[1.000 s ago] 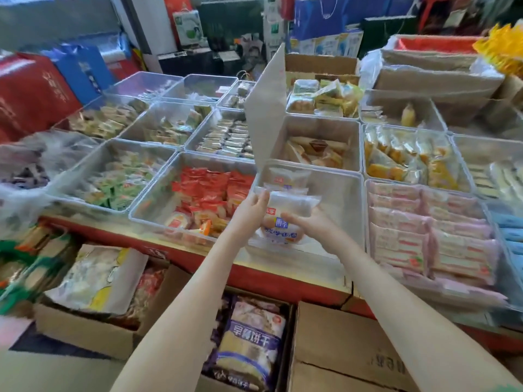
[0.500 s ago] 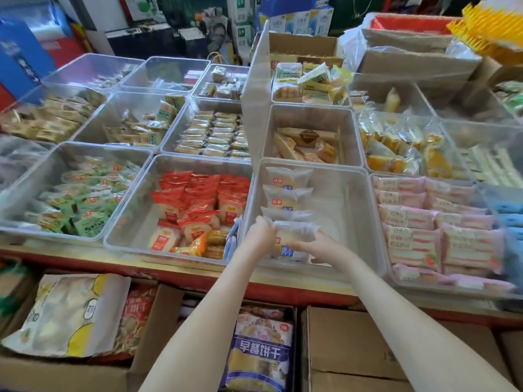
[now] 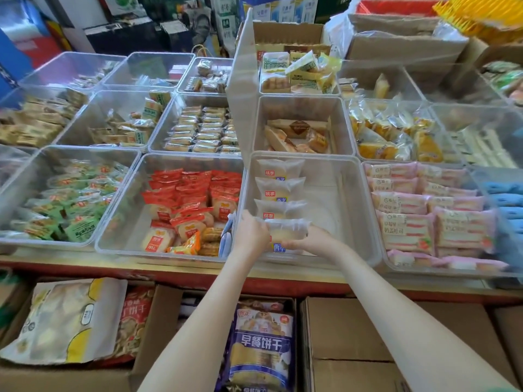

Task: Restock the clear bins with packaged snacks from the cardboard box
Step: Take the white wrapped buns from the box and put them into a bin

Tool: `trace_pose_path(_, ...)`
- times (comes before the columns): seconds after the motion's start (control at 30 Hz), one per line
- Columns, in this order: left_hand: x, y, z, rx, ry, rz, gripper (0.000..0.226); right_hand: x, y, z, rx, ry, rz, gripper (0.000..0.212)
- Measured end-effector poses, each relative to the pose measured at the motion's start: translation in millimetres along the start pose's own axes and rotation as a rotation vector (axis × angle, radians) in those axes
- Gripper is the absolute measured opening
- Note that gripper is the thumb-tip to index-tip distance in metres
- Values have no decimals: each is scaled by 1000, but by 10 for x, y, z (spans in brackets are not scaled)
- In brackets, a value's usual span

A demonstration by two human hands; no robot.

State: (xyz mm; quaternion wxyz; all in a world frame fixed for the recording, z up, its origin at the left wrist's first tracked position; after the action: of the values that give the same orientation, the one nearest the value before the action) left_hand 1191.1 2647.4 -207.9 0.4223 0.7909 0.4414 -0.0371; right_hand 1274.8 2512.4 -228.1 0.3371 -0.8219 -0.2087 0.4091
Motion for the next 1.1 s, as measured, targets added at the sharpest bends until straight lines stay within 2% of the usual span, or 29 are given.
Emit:
trace_pose_path(0.03, -35, 14, -9, 2, 65, 38, 41, -62, -14, -45, -17, 38, -6, 57)
trace_pose_path(0.1, -152, 74, 0, 43, 192, 150, 45, -167, 21, -150, 41, 126, -38, 84)
trace_pose_path(0.13, -237, 140, 37, 67, 239, 216, 48, -245, 37, -209, 69, 151, -53, 89)
trace_pose_path(0.27, -656, 570, 321, 130, 307, 461, 50, -675, 129, -558, -20, 271, -131, 71)
trace_pose_path(0.4, -1265, 1102, 788, 73, 178, 625, 39, -1284, 408, -1019, -130, 415, -178, 49)
trace_pose_path(0.53, -2041, 1689, 1373, 24, 3, 662, 44, -2183, 880, -1542, -148, 587, -211, 42)
trace_pose_path(0.73, -3721, 2426, 2640, 62, -65, 961, 39, -3921, 2104, -2318, -77, 878, -214, 32)
trace_pose_path(0.83, -4533, 2687, 3377, 113, -122, 1030, 39, -4765, 2791, -2663, -34, 993, -202, 27)
trace_pose_path(0.97, -5284, 2972, 4206, 145, -196, 1070, 39, -5532, 3603, -3060, -30, 1035, -84, 30)
trace_pose_path(1.1, -5620, 3244, 4913, 239, -214, 1049, 40, -5828, 4319, -3414, -3, 1014, 60, 32)
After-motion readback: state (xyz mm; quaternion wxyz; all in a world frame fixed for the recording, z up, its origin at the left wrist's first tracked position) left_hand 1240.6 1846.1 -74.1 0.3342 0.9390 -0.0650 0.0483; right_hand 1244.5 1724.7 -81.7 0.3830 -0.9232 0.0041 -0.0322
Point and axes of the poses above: each hand's wrist, its own x-axis towards the middle knuckle, its own z-axis out of the palm, y = z × x, the point moved 5 cm from there along x, towards the middle knuckle, and after that the axes turned 2 degrees about -z, right-handed, at the moved point
